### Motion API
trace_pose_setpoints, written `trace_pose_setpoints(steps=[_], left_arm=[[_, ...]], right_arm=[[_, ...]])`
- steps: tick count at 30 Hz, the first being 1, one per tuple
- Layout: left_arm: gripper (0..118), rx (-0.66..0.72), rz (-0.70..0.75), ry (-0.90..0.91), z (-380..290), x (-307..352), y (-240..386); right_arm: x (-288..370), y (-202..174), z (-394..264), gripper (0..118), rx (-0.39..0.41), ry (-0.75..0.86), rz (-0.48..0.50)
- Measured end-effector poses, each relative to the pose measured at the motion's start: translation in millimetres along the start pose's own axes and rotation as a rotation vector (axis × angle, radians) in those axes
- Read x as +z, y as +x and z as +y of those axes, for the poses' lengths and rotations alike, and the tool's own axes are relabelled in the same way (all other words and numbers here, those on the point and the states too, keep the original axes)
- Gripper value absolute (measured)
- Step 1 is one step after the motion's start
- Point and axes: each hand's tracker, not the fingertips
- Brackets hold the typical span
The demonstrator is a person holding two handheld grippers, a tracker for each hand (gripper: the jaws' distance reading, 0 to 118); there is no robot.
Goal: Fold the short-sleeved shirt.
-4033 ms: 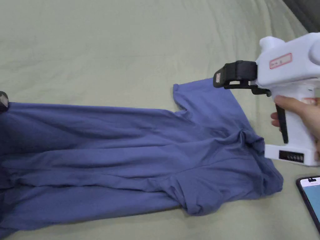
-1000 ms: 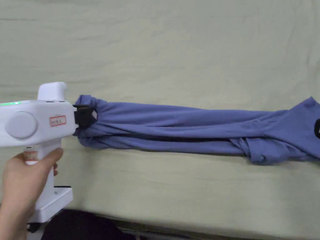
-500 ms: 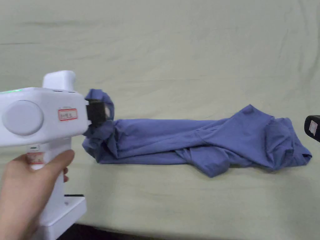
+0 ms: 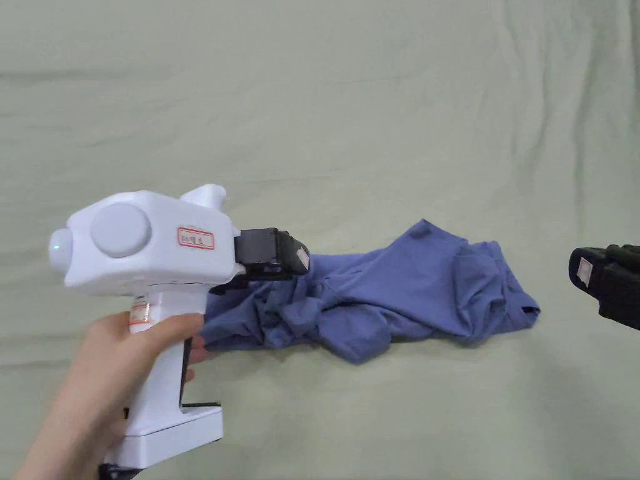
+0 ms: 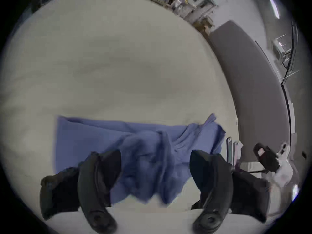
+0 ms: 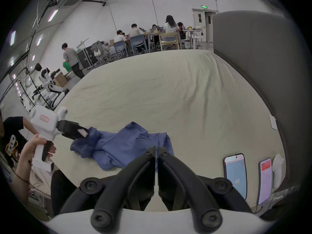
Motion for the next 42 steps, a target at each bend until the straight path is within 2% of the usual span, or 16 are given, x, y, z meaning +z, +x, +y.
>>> trace_pose_setpoints(steps=[3, 4, 6, 12, 16, 19, 21, 27, 30, 31, 32, 33, 34, 37, 40, 42], left_arm=[[94, -0.082, 0.231, 0.17, 1.2, 64.4, -1.5], [84, -0.084, 0.323, 0.178, 0.9, 75.5, -4.1], [0, -0.166, 0.346, 0.148, -3.0, 78.4, -5.7], [0, -0.198, 0.228, -0.018, -14.6, -15.4, 21.2], [0, -0.235, 0.264, -0.174, -20.5, -90.5, 45.8], [0, -0.366, 0.324, -0.084, -27.0, -81.2, 85.5], [0, -0.41, 0.269, -0.079, -25.8, -82.3, 102.3], [0, -0.388, 0.108, -0.054, -13.1, -46.7, 121.3], [0, -0.41, 0.18, 0.028, -7.9, 3.9, 108.0], [3, -0.397, 0.231, 0.036, -5.3, 17.5, 97.8], [23, -0.39, 0.315, 0.032, -2.0, 30.6, 83.1], [67, -0.389, 0.401, 0.041, 1.0, 42.2, 63.5], [93, -0.361, 0.462, 0.065, 2.8, 48.2, 47.0], [96, -0.178, 0.562, 0.066, 8.6, 43.2, -22.7], [96, -0.025, 0.401, -0.05, 0.4, 15.5, -65.0], [96, -0.038, 0.331, -0.073, -6.4, -9.6, -71.8]], right_arm=[[0.2, -4.8, 0.0, 5, 0.0, 0.008, 0.01], [-0.5, -6.3, -0.2, 5, 0.002, 0.01, 0.013], [-2.5, -9.2, -0.5, 5, 0.002, 0.011, 0.021], [-2.5, -10.4, -4.6, 5, 0.011, -0.005, 0.009], [1.3, -4.0, -7.5, 5, 0.012, -0.025, -0.02], [3.4, 1.6, -9.3, 5, 0.008, -0.031, -0.04], [0.7, 4.2, -8.0, 5, 0.004, -0.037, -0.043], [9.6, 4.4, 2.7, 5, -0.006, -0.006, -0.011], [16.6, 5.9, 7.6, 5, -0.011, 0.01, -0.009], [18.0, 4.7, 9.1, 5, -0.001, 0.014, -0.022], [19.7, 2.7, 10.3, 5, 0.012, 0.017, -0.036], [21.4, 1.1, 10.3, 5, 0.019, 0.022, -0.04], [22.4, 0.0, 10.4, 5, 0.021, 0.025, -0.041], [21.7, -3.7, 9.2, 5, 0.019, 0.025, -0.03], [16.0, -9.0, 6.4, 5, 0.03, 0.0, -0.03], [10.9, -11.3, 4.7, 5, 0.039, -0.021, -0.031]])
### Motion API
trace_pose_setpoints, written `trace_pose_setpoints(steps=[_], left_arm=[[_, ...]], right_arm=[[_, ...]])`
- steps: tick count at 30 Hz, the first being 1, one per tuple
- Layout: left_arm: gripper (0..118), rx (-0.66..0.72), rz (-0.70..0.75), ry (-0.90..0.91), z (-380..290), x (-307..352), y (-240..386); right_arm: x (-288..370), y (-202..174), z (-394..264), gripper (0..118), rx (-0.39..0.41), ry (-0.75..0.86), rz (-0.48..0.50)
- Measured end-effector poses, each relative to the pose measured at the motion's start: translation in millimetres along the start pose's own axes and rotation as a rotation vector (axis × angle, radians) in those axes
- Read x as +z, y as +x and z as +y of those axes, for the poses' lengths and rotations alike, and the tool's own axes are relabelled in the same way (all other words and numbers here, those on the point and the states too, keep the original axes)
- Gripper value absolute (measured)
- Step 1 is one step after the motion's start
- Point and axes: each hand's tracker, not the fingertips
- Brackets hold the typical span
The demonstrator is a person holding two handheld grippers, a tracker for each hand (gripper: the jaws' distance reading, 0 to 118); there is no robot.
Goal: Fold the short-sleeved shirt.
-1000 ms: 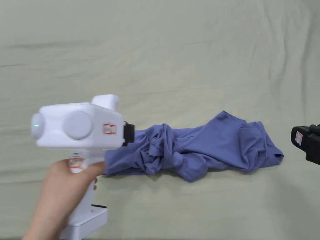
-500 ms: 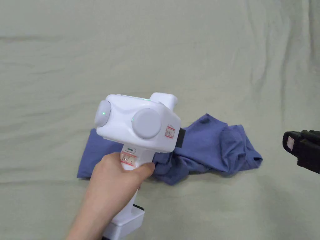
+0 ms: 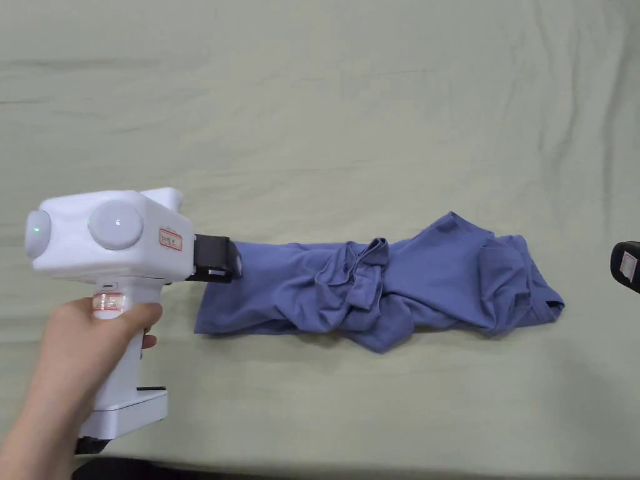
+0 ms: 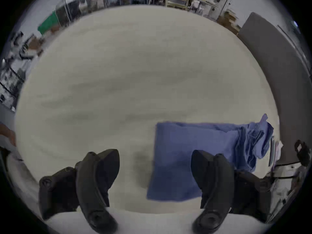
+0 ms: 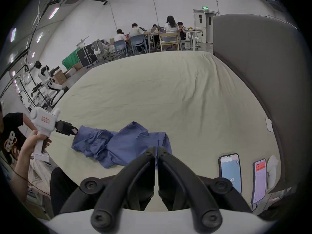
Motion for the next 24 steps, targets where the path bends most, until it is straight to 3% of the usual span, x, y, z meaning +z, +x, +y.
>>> trace_pose_setpoints(steps=[2, 3, 4, 5, 7, 13, 15, 19, 24], left_arm=[[91, 0.005, 0.033, 0.024, -5.7, -11.5, 6.3], [56, 0.037, -0.032, 0.058, -8.3, -13.9, 6.5], [13, 0.067, -0.137, 0.07, -9.7, -15.0, 7.9], [12, 0.119, -0.143, 0.106, -14.8, -14.5, 12.4], [12, -0.022, -0.05, 0.079, -12.8, -12.3, 19.4], [12, 0.018, -0.083, 0.096, -11.7, 18.7, -6.7], [12, 0.029, -0.037, 0.113, -12.7, 39.2, -23.1], [12, 0.051, 0.188, 0.142, -11.8, 78.0, -47.2], [12, 0.054, 0.164, 0.187, -10.0, 106.2, -25.6]], right_arm=[[-3.5, -1.8, -1.3, 5, 0.004, -0.015, -0.005], [-5.4, -2.2, -1.8, 5, 0.007, -0.024, -0.011], [-6.4, -2.6, -2.3, 5, 0.009, -0.03, -0.015], [-7.5, -2.9, -3.1, 5, 0.013, -0.037, -0.024], [-10.7, -2.2, -4.2, 5, 0.022, -0.051, -0.035], [-13.4, -2.6, -4.8, 5, 0.027, -0.062, -0.031], [-13.0, -3.3, -3.9, 5, 0.029, -0.059, -0.025], [-15.1, -5.0, -1.5, 5, 0.03, -0.046, -0.008], [-17.5, -5.7, -0.7, 5, 0.007, -0.027, 0.033]])
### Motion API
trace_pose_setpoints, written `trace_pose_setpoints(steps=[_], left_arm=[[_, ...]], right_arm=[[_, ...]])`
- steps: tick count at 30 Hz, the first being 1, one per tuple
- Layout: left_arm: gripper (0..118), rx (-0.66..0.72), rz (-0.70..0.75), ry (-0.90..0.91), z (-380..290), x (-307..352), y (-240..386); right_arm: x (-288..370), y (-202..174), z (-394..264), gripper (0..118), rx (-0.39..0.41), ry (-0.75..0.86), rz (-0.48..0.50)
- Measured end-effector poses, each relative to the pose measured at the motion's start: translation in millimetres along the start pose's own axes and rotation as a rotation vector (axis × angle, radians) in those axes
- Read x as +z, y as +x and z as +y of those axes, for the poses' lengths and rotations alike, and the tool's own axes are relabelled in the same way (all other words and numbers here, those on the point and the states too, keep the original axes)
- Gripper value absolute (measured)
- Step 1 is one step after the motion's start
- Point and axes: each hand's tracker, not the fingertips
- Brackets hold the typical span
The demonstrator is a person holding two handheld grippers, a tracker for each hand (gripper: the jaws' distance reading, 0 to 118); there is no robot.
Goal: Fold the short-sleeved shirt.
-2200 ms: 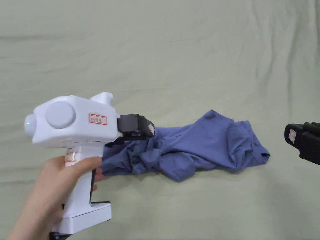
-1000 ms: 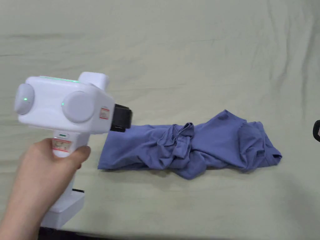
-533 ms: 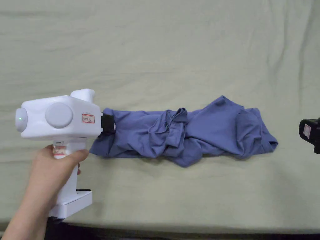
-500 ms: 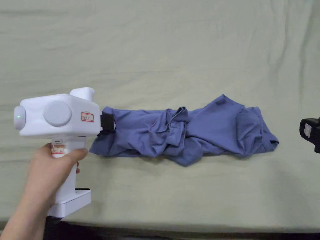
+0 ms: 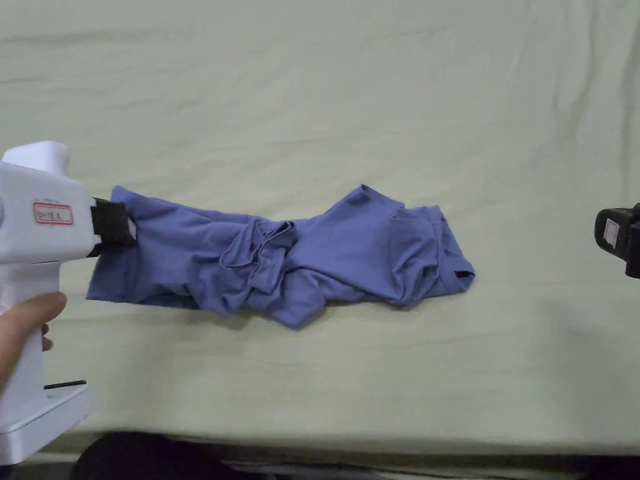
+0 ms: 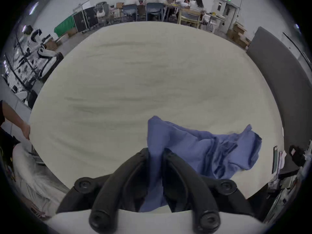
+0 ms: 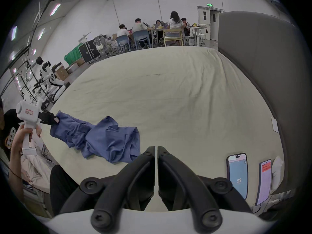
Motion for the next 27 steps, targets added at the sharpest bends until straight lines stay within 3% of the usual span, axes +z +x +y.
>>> trace_pose_setpoints(steps=[3, 6, 12, 16, 17, 18, 19, 20, 22, 24, 26, 27], left_arm=[[12, -0.008, -0.094, 0.047, 0.6, 14.0, 48.8], [12, -0.108, -0.223, 0.035, 1.2, 8.6, 117.3], [12, -0.205, -0.418, -0.124, -8.8, -51.9, 237.7], [14, -0.214, -0.408, -0.198, -17.0, -83.9, 271.5], [27, -0.203, -0.412, -0.197, -15.9, -89.8, 270.4], [59, -0.158, -0.466, -0.211, -13.7, -90.7, 265.4], [77, -0.11, -0.526, -0.208, -11.1, -84.8, 259.7], [84, -0.077, -0.567, -0.181, -8.5, -71.2, 250.8], [86, -0.097, -0.519, -0.055, -0.7, -35.2, 230.4], [95, -0.157, -0.387, 0.062, 5.4, 0.7, 207.9], [93, -0.2, -0.265, 0.085, 6.9, 10.6, 198.7], [70, -0.236, -0.227, 0.067, 4.9, 9.0, 199.4]], right_arm=[[4.2, 2.2, -1.9, 5, -0.004, 0.006, 0.005], [9.8, 9.9, -4.8, 5, -0.015, 0.014, 0.003], [23.4, 38.0, -18.3, 5, -0.079, 0.019, -0.041], [28.7, 55.9, -27.4, 5, -0.113, 0.002, -0.091], [30.0, 59.4, -29.7, 5, -0.119, 0.0, -0.1], [31.4, 61.4, -31.2, 5, -0.124, -0.002, -0.104], [32.5, 62.6, -32.2, 5, -0.127, -0.003, -0.105], [33.2, 63.5, -33.0, 5, -0.13, -0.003, -0.105], [32.8, 64.5, -33.0, 5, -0.135, -0.003, -0.102], [30.7, 63.9, -32.6, 5, -0.135, -0.002, -0.101], [27.1, 62.5, -31.9, 5, -0.136, -0.001, -0.097], [25.2, 61.1, -31.3, 5, -0.138, -0.001, -0.093]])
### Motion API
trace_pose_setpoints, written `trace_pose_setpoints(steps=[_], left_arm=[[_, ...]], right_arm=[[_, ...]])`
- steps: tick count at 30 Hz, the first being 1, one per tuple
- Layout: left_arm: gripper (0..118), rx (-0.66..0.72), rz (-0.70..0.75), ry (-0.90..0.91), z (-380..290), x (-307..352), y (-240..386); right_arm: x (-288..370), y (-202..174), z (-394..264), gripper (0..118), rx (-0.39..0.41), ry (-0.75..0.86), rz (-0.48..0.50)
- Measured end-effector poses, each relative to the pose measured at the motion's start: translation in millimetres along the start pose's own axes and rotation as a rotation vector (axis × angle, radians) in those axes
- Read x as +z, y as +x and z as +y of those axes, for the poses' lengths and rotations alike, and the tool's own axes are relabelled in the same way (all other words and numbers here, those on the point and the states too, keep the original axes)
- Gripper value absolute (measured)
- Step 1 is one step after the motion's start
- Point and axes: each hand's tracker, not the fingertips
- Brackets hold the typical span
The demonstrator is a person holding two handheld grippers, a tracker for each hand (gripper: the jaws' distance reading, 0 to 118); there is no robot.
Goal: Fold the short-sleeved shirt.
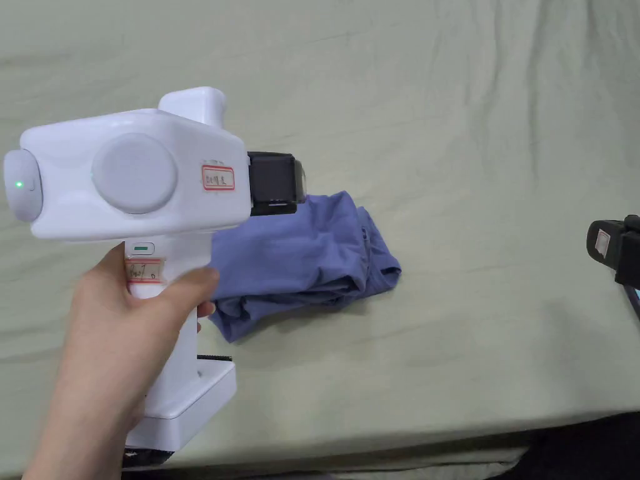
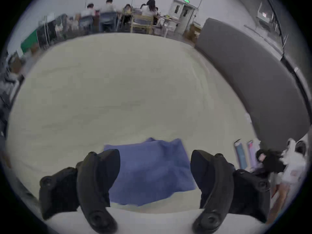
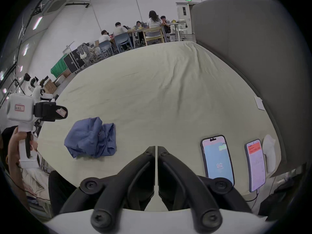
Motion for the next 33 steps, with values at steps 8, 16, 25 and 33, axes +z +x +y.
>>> trace_pose_setpoints(steps=[8, 16, 25, 33], left_arm=[[1, -0.146, -0.188, -0.251, -26.6, -113.0, 69.4], [0, -0.067, -0.246, -0.216, -24.4, -142.5, 68.3], [0, 0.008, -0.218, 0.079, -12.6, 17.6, -5.9], [0, 0.124, -0.043, 0.045, -40.8, 40.7, -93.3]], right_arm=[[-0.6, -6.3, 0.1, 5, 0.024, -0.022, -0.02], [-3.2, -7.3, 0.8, 5, 0.022, -0.036, -0.02], [1.6, -81.2, 40.6, 5, 0.172, 0.03, 0.127], [-107.8, -169.2, 37.7, 5, 0.304, -0.149, 0.221]])
